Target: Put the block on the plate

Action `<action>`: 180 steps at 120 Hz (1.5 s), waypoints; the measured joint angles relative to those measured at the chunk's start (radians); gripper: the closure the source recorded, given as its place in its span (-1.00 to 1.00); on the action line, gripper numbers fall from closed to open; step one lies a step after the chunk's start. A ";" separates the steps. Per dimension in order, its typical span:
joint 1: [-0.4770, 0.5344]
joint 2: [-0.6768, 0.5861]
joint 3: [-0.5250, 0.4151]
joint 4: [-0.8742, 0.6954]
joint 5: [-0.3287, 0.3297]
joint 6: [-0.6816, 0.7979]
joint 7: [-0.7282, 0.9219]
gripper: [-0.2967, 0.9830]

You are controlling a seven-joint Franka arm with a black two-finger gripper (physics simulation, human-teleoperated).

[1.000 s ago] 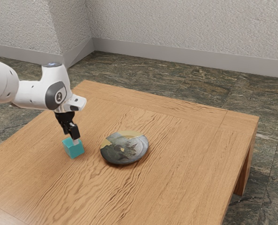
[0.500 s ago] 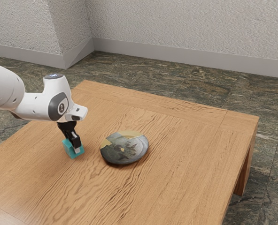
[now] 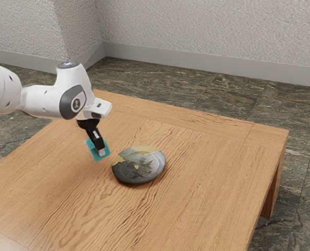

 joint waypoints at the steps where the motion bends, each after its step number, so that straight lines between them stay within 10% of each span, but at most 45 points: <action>1: -0.001 -0.001 -0.004 0.001 0.000 -0.001 0.000 -0.06; 98: -0.160 0.257 -0.042 0.241 -0.075 0.006 0.006 -0.28; 180: -0.146 -0.142 -0.012 0.279 0.009 -0.389 -0.131 -0.53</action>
